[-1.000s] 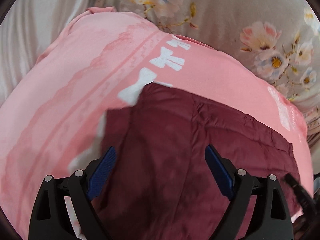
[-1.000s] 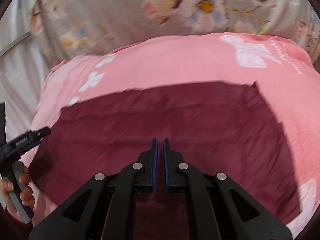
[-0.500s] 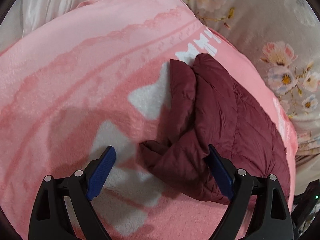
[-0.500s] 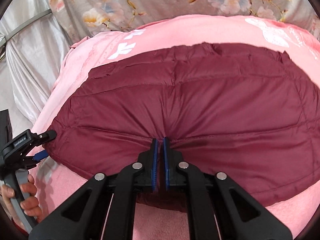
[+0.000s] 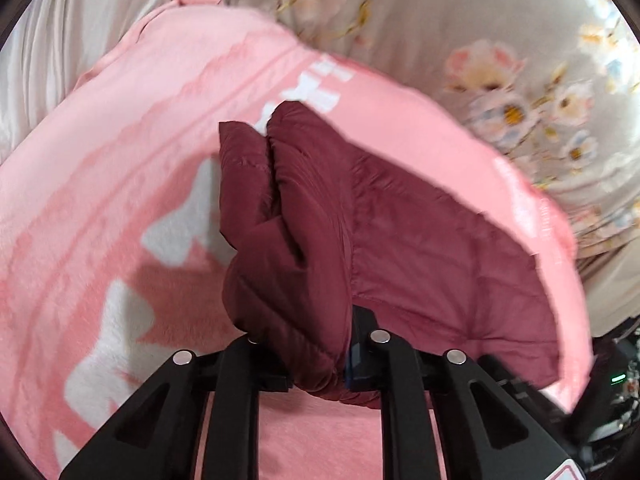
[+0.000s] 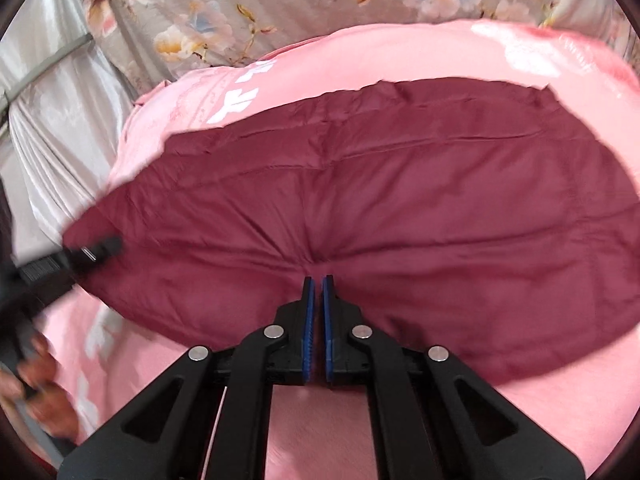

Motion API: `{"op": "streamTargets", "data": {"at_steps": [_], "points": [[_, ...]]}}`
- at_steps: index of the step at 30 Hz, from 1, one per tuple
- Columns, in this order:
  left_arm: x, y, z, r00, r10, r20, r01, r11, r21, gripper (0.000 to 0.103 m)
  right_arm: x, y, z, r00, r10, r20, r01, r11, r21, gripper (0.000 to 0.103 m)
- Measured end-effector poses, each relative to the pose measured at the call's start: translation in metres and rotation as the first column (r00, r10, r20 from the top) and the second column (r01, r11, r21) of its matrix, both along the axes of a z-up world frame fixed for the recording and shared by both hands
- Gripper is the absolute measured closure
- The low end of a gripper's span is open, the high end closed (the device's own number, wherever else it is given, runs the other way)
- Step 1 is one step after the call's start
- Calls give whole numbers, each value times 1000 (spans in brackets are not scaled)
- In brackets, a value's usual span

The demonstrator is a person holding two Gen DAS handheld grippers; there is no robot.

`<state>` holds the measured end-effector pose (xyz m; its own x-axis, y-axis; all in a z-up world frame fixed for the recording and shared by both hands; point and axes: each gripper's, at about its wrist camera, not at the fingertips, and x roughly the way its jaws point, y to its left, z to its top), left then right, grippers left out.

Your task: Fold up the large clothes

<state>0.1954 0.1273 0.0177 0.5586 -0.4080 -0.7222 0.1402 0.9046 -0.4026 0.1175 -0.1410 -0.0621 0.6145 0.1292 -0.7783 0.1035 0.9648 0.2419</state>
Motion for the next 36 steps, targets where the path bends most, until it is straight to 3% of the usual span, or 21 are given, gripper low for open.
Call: {"op": "streamTargets", "data": {"at_steps": [3, 6, 9, 13, 17, 20, 21, 23, 26, 28, 30, 32, 36], "points": [[-11, -3, 24, 999, -30, 41, 32, 999, -28, 91, -2, -3, -6, 1000, 5, -16, -5, 1000, 29, 101], [-26, -20, 54, 991, -66, 120, 65, 998, 16, 92, -1, 4, -12, 1000, 16, -24, -15, 998, 59, 101], [-47, -45, 89, 968, -136, 210, 123, 990, 69, 92, 0, 13, -15, 999, 48, -27, -45, 994, 99, 101], [-60, -92, 124, 935, -253, 248, 245, 967, 66, 92, -11, -1, -1, 998, 53, -25, -48, 986, 161, 101], [-69, -167, 131, 892, -385, 238, 367, 923, 116, 90, -42, -59, 30, 997, -70, 23, 67, 992, 110, 99], [-69, -229, 111, 876, -451, 173, 433, 892, 130, 85, -67, -110, 40, 981, -191, 25, 189, 980, 62, 99], [-69, -249, 100, 874, -462, 150, 443, 885, 145, 77, -74, -121, 40, 976, -218, 21, 216, 975, 57, 99], [-65, -284, 71, 879, -470, 75, 456, 877, 151, 58, -93, -150, 36, 958, -288, 5, 287, 956, 59, 98], [-73, -294, 42, 902, -432, -22, 432, 895, 111, 56, -115, -174, 34, 940, -342, -1, 341, 937, 71, 98], [-85, -282, 47, 900, -435, -1, 433, 896, 99, 53, -125, -182, 36, 933, -359, 8, 357, 931, 75, 98], [-97, -256, 62, 905, -424, 40, 420, 904, 79, 32, -132, -184, 45, 930, -367, 35, 363, 928, 79, 95], [-104, -229, 75, 913, -400, 85, 396, 916, 57, 23, -136, -183, 57, 931, -358, 77, 352, 933, 81, 81], [-97, -182, 75, 960, -264, 98, 250, 959, 135, 23, -131, -156, 89, 939, -288, 189, 278, 957, 79, 63]]}}
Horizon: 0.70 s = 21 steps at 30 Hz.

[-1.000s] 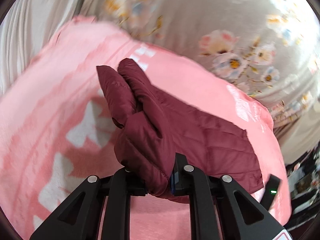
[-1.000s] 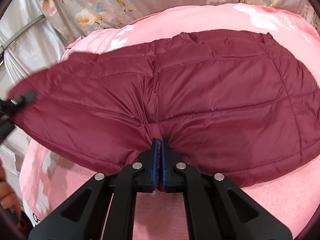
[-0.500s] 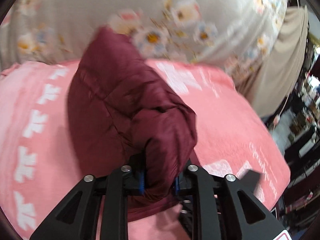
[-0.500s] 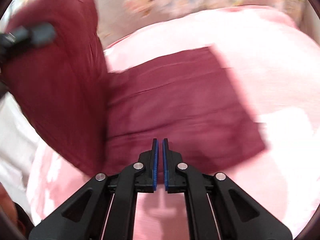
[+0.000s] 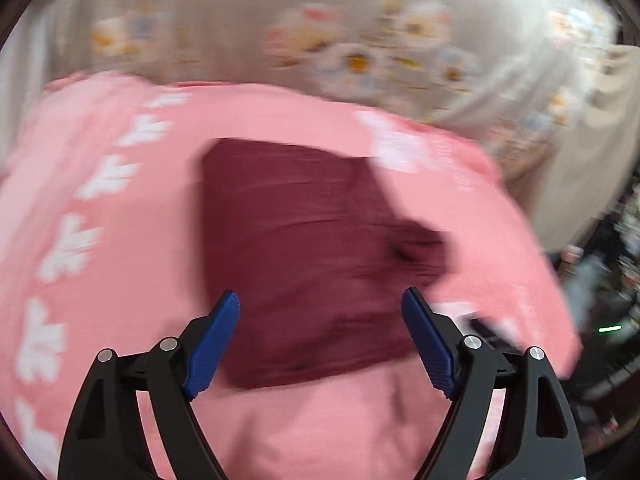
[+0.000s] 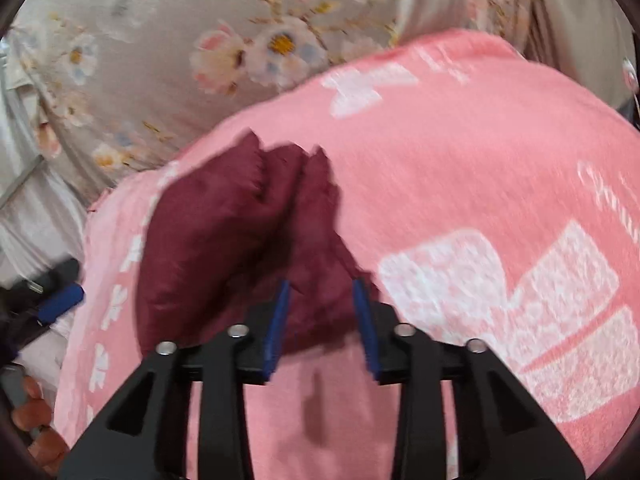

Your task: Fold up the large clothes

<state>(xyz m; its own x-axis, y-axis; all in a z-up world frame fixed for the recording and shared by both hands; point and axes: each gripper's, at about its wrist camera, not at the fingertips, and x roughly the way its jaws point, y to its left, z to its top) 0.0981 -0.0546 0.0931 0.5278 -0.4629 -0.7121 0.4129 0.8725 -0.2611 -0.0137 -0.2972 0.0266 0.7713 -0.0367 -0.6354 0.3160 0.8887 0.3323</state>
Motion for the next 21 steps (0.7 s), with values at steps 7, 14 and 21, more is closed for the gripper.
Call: {"op": "streamTargets", "data": {"at_steps": [7, 14, 21], "points": [[28, 22, -61, 984, 101, -146, -85, 990, 113, 25, 60, 26, 35, 997, 71, 32, -67, 992, -106, 49], [31, 13, -77, 985, 94, -147, -71, 985, 158, 24, 75, 15, -4, 992, 76, -103, -83, 994, -67, 97], [29, -2, -93, 985, 61, -159, -29, 980, 197, 22, 33, 3, -37, 984, 10, -179, -24, 997, -79, 99]]}}
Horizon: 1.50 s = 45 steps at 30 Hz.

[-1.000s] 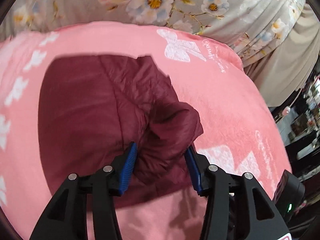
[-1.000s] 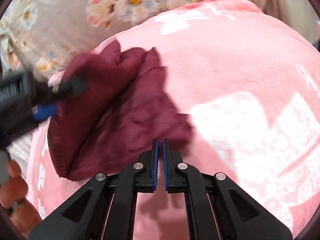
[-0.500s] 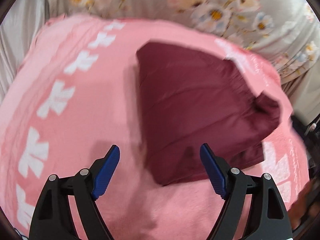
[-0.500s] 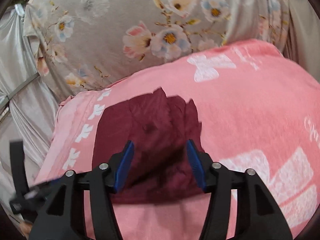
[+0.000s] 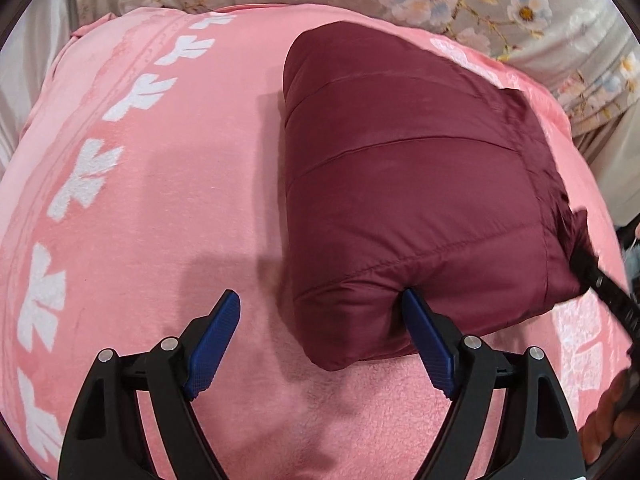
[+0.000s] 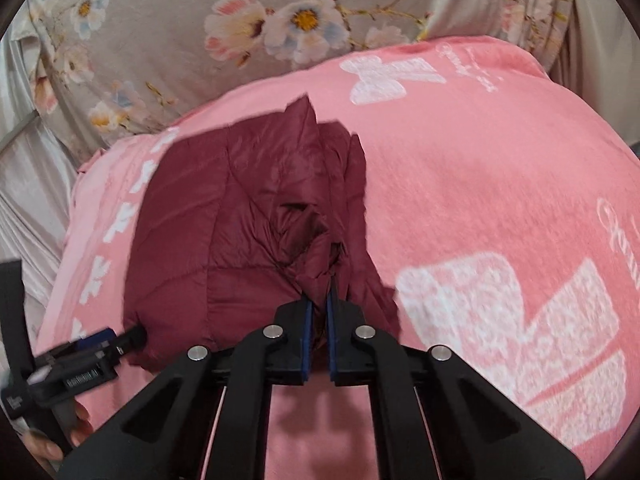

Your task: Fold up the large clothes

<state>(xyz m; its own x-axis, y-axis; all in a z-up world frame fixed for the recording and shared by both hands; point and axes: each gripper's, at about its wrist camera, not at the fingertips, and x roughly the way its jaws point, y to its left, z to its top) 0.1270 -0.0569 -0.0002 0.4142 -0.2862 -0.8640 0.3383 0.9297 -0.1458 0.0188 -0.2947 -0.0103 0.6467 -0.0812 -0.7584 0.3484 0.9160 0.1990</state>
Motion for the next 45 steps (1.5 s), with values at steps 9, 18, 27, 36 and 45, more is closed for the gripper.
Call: {"op": "streamTargets", "data": {"at_steps": [9, 18, 27, 36, 45], "points": [[-4, -23, -22, 1000, -22, 11, 21, 998, 66, 18, 3, -8, -48, 998, -23, -56, 24, 1000, 17, 98], [-8, -32, -32, 998, -14, 61, 7, 993, 116, 15, 7, 0, -53, 999, -32, -40, 31, 999, -23, 98], [-12, -35, -37, 997, 0, 80, -9, 993, 119, 15, 2, 4, -53, 999, -48, -24, 47, 998, -44, 98], [-17, 5, 10, 1000, 5, 30, -5, 1000, -11, 21, -44, -17, -10, 991, -131, 27, 129, 989, 74, 85], [42, -4, 104, 973, 57, 222, -57, 998, -7, 21, 6, -38, 76, 981, -81, 177, 74, 996, 46, 72]]}}
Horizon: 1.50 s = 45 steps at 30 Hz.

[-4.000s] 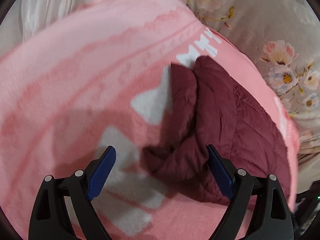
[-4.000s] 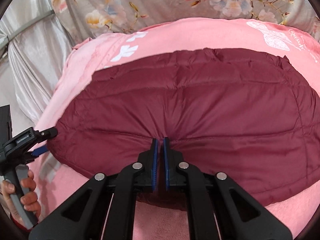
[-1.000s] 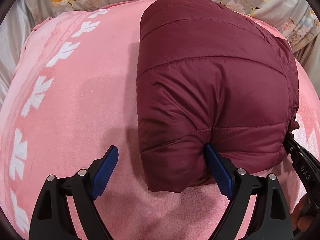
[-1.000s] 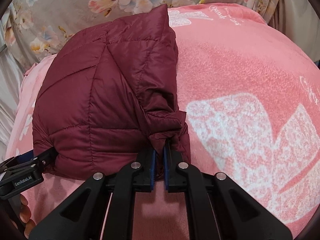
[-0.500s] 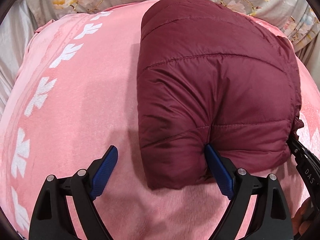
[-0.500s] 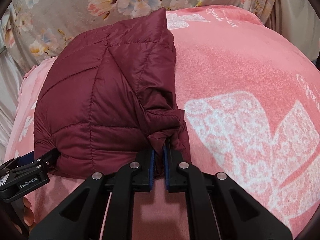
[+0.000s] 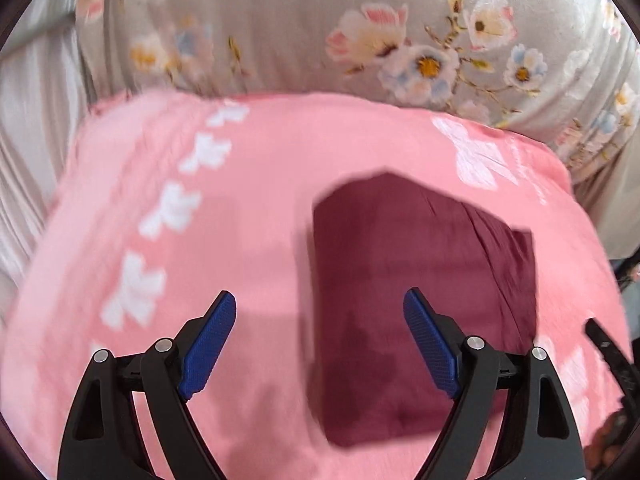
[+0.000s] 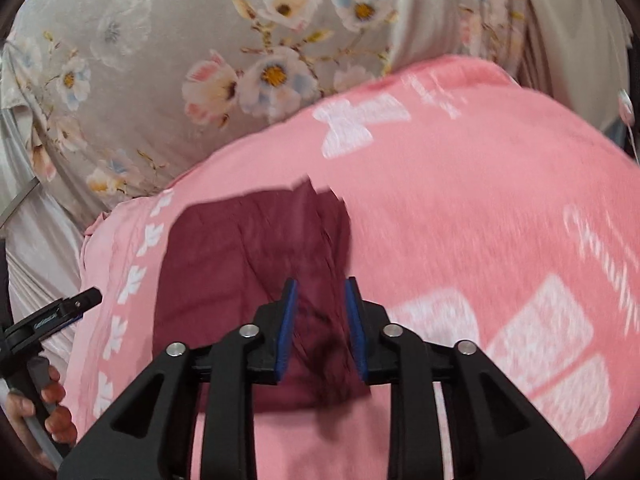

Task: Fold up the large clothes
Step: 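Grasp the folded bundle edge with the right tool while the left tool presses it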

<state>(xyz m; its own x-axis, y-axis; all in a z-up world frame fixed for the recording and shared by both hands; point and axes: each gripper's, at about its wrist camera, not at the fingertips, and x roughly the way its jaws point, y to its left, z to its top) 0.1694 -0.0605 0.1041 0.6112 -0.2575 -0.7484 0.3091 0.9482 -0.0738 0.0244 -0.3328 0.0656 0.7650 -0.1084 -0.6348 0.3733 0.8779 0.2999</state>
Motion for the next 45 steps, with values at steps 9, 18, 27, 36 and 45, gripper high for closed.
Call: {"op": "streamTargets", "data": {"at_steps": [9, 18, 27, 36, 45], "points": [[87, -53, -13, 999, -16, -48, 18, 999, 44, 30, 114, -19, -24, 994, -23, -107, 35, 993, 113, 69], [116, -104, -74, 992, -45, -119, 58, 992, 110, 36, 161, -26, -93, 971, -86, -223, 112, 988, 106, 87], [118, -125, -110, 998, -44, -54, 51, 989, 141, 26, 172, -31, -122, 974, -77, -214, 86, 996, 31, 92], [116, -127, -125, 1000, -16, 10, 15, 991, 136, 19, 174, -24, -129, 979, -87, -185, 82, 996, -37, 92], [115, -129, -130, 999, -5, 35, 0, 991, 133, 16, 174, -22, -130, 979, -91, -181, 82, 995, -58, 92]]}}
